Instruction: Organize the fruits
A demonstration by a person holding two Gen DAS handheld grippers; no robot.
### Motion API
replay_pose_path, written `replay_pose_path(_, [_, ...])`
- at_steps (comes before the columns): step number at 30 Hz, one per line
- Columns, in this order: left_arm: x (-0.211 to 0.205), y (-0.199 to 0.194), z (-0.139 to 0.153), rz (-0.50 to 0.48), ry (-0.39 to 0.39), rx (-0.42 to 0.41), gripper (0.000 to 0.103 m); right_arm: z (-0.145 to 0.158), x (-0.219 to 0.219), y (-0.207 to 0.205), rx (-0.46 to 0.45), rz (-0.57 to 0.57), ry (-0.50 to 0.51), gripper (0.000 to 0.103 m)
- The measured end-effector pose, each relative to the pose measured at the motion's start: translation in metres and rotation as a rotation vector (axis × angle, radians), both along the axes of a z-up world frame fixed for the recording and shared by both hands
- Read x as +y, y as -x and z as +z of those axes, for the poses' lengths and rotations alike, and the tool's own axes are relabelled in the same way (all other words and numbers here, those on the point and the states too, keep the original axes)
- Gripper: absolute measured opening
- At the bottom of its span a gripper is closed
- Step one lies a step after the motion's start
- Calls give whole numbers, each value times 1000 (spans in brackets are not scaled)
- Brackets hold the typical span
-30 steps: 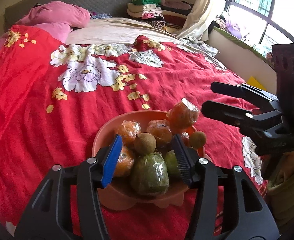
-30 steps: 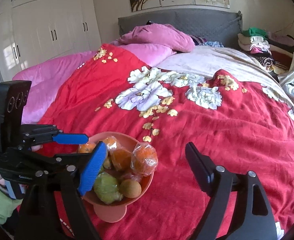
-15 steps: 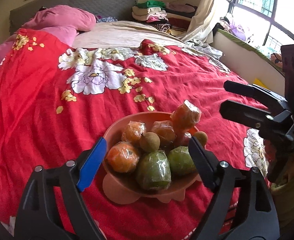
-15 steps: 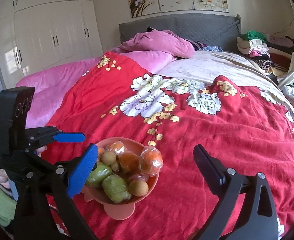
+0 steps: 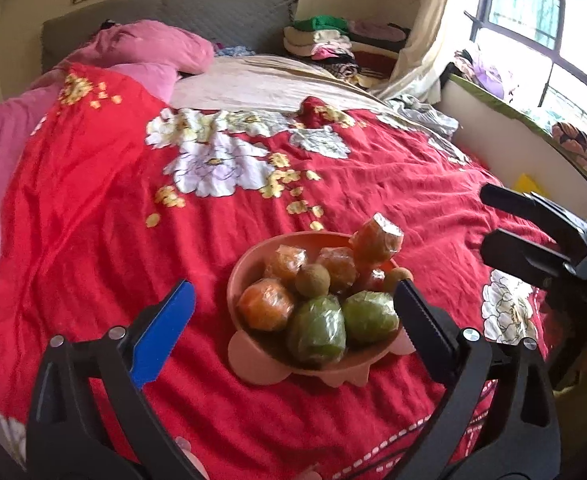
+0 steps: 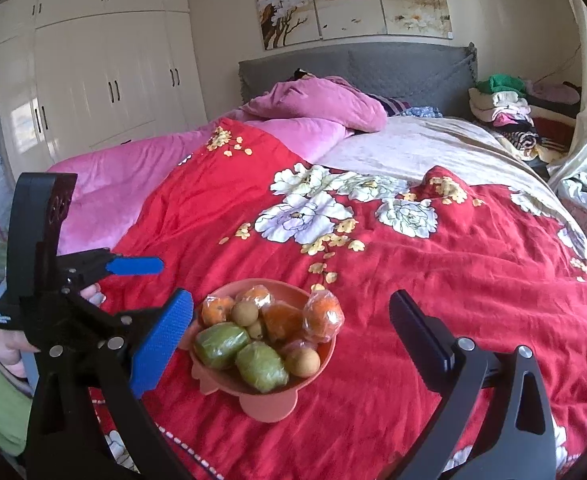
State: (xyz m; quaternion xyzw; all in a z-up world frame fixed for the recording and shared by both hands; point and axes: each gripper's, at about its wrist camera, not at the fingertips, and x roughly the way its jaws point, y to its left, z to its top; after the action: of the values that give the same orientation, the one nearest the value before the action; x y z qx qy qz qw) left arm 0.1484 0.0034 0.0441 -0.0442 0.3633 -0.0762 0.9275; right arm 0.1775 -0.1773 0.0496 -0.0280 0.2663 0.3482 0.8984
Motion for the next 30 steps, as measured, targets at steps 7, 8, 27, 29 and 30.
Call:
replay_pose_path(7, [9,26,2,48,8,-5,93,-4,-2,22,-10,-15,21,98])
replay_pose_path(8, [10,30,3,54,9,-6,93,-4,-2,24,-9,-16,23,98])
replay_pose_path(27, [22,66,5,114,21,-11,93,-5,-4,53,-14,-55,25,98])
replay_pose_path(29, [21,69,5,120,20,-14,93,-7,-4,56,-7,-56,25,98])
replay_pose_path(30, [21,71,5,122,21,-14,93,-9,-4,58,-3,-59,29,98])
